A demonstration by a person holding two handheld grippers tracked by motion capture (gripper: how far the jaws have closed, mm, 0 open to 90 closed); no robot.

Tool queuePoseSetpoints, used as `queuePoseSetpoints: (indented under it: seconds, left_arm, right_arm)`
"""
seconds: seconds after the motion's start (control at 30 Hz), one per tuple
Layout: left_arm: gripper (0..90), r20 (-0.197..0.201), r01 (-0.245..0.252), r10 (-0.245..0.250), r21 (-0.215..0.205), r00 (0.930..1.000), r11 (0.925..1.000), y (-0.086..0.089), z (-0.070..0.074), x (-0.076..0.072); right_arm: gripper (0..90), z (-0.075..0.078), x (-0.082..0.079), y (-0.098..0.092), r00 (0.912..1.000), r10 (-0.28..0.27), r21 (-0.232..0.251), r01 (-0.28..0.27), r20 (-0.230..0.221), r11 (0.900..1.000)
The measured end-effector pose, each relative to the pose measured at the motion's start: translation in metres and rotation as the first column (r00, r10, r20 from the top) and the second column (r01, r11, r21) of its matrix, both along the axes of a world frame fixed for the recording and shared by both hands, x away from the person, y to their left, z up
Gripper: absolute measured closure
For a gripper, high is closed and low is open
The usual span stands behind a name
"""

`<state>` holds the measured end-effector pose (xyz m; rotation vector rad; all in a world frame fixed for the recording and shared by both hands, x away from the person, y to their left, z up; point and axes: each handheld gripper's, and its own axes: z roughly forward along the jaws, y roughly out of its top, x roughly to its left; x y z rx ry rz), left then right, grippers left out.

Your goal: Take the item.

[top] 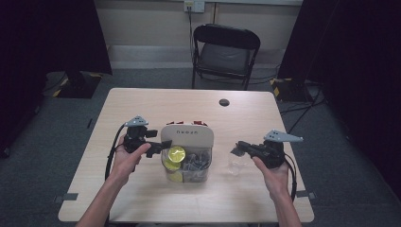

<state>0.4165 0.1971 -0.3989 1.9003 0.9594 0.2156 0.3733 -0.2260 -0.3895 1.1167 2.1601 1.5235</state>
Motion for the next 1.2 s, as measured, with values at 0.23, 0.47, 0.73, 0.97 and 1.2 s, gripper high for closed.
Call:
queuePoseSetpoints:
  seconds: [0.23,0.47,0.73,0.97,1.2]
  left_arm:
    - [15.5,-0.003,-0.006,0.006,-0.008,1.0000,0.9999,0.000,0.000,0.000]
    - [15.5,-0.003,-0.007,0.007,-0.009,1.0000,0.9999,0.000,0.000,0.000]
    - [15.5,-0.004,-0.008,0.008,-0.008,1.0000,0.9999,0.000,0.000,-0.001]
    - [15.5,-0.005,-0.006,0.006,-0.010,1.0000,0.9999,0.000,-0.001,0.000]
    - [15.5,-0.007,-0.007,0.007,-0.012,1.0000,0.9999,0.000,-0.001,0.000]
  right_arm:
    - [90.0,-0.008,0.000,-0.003,0.9997,-0.007,-0.013,0.007,-0.023,1.000]
    - [90.0,-0.014,0.001,-0.001,0.9988,0.002,-0.028,-0.003,-0.050,1.000]
    - [90.0,-0.021,0.001,0.000,0.9978,0.003,-0.037,-0.005,-0.067,0.999]
    - [89.0,-0.025,0.001,-0.001,0.9969,-0.002,-0.038,-0.001,-0.079,0.999]
    - [81.1,-0.025,0.001,-0.001,0.9976,-0.012,-0.032,0.010,-0.069,0.999]
